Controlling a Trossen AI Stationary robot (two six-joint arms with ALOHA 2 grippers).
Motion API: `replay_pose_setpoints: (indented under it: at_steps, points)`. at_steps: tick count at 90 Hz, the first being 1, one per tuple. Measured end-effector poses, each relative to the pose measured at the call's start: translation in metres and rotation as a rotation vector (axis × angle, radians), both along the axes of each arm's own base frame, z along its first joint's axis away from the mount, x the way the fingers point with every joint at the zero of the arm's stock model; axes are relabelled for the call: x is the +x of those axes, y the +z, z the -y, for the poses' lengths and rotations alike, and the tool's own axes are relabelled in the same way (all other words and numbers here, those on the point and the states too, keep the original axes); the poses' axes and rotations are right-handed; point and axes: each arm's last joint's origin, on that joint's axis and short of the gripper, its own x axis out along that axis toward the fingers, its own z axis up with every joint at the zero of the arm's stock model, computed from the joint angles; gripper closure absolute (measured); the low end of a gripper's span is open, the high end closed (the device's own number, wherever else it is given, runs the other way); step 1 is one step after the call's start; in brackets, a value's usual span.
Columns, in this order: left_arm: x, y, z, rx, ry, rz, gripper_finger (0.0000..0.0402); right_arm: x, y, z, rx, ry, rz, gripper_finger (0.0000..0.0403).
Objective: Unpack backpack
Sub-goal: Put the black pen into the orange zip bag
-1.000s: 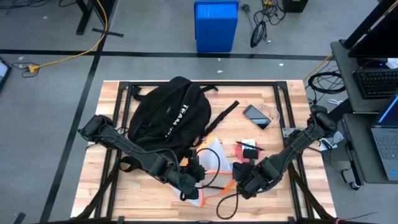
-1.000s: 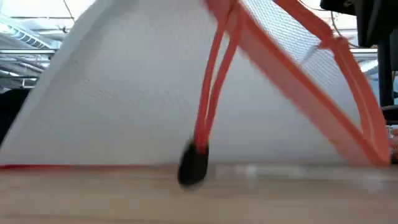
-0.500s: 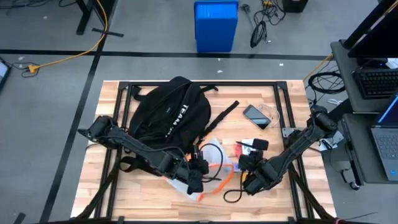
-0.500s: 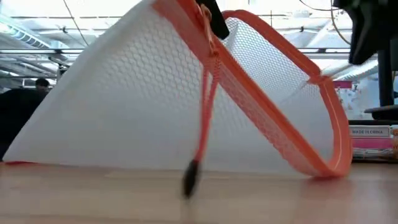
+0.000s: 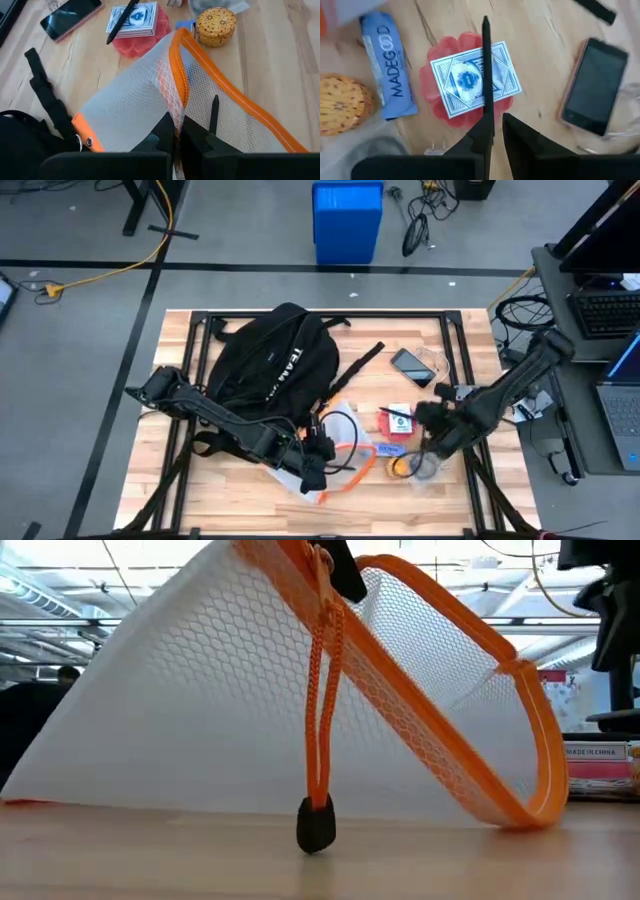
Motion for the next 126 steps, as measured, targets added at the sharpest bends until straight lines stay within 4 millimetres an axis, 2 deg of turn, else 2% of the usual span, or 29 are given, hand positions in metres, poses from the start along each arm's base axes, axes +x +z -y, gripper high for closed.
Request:
replay_pose_setpoints:
  at_steps: [12, 23, 36, 55, 67, 126]
  points:
    - [0.000, 0.000, 0.000, 0.000, 0.000, 0.000, 0.0402, -0.017, 0.000, 0.014, 0.090, 0.013, 0.111, 0.0358]
    - [0.000, 0.000, 0.000, 0.000, 0.000, 0.000, 0.0402, -0.020, -0.007, 0.016, 0.174, 0.008, 0.183, 0.0332]
    - [0.000, 0.000, 0.000, 0.000, 0.001, 0.000, 0.0402, -0.019, -0.019, 0.015, 0.163, 0.029, 0.168, 0.0298]
    - [0.000, 0.000, 0.000, 0.000, 0.001, 0.000, 0.0402, -0.018, -0.023, 0.012, 0.155, 0.072, 0.122, 0.0262]
    - [0.000, 0.000, 0.000, -0.001, 0.001, 0.000, 0.0402, -0.014, -0.029, 0.009, 0.099, 0.164, 0.049, 0.0258]
    - [0.000, 0.000, 0.000, -0.005, -0.004, -0.002, 0.0402, 0.012, -0.056, 0.018, 0.032, 0.041, -0.149, 0.0258]
